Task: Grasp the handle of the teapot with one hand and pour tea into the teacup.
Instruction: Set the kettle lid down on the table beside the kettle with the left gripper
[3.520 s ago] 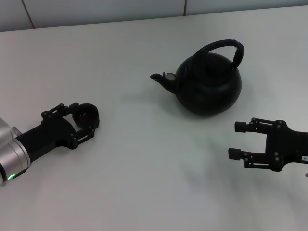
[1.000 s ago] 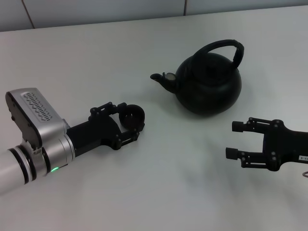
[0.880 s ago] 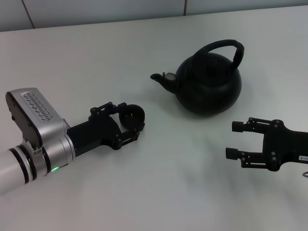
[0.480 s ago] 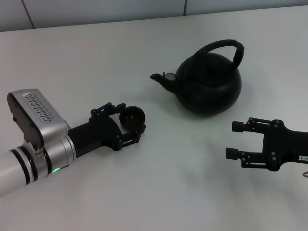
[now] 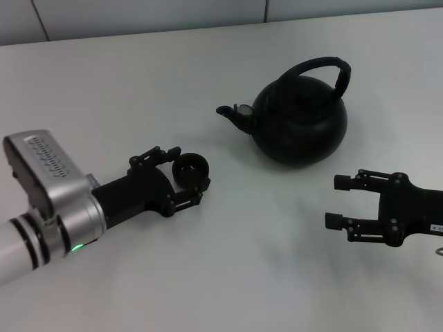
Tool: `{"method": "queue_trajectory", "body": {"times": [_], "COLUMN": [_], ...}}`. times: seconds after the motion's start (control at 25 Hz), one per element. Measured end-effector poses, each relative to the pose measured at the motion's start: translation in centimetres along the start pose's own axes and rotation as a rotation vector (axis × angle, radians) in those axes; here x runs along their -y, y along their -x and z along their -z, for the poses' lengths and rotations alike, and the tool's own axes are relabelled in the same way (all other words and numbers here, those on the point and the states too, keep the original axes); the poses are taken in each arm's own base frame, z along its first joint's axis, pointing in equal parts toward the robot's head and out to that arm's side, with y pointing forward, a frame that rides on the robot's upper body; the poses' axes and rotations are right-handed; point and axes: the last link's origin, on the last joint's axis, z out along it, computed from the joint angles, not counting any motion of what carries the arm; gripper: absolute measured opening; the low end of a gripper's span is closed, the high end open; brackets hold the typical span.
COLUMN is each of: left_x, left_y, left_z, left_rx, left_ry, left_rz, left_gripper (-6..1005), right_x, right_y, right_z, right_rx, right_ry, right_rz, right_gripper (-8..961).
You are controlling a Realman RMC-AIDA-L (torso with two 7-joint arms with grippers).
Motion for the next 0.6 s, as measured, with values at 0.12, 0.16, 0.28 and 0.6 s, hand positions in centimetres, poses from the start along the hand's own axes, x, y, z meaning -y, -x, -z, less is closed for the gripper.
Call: {"method": "queue_trajectory", "body": {"times": [0.12,0.16,0.28,0.6], "left_x": [0.2,0.3,0.6,0.2], "left_y": [0.0,0.1,0.3,1.0], "left_z": [1.8,2.6,5.1,11.0], "left_rx": [-0.064,-0.081,-0.134,-0.206], "left_ry": [0.002,0.0,-0.006,-0.009], "left_rz": [0.001,0.005,0.013,-0.007], "left_gripper": [797,797,797,797], "right_x": [0.0,0.0,0.0,0.2], "right_y": [-0.1,-0.1,0.0,0.0], "right_z": [0.0,0.1,0.0,-0.1], "right_rx": [0.0,-0.001,-0.001,-0.004], "right_ry": [-0.001,-0.002,-0.002,-0.008], "right_rz": [-0.001,-0.002,-0.002,-0.004], "right_gripper": [769,769,769,769]}}
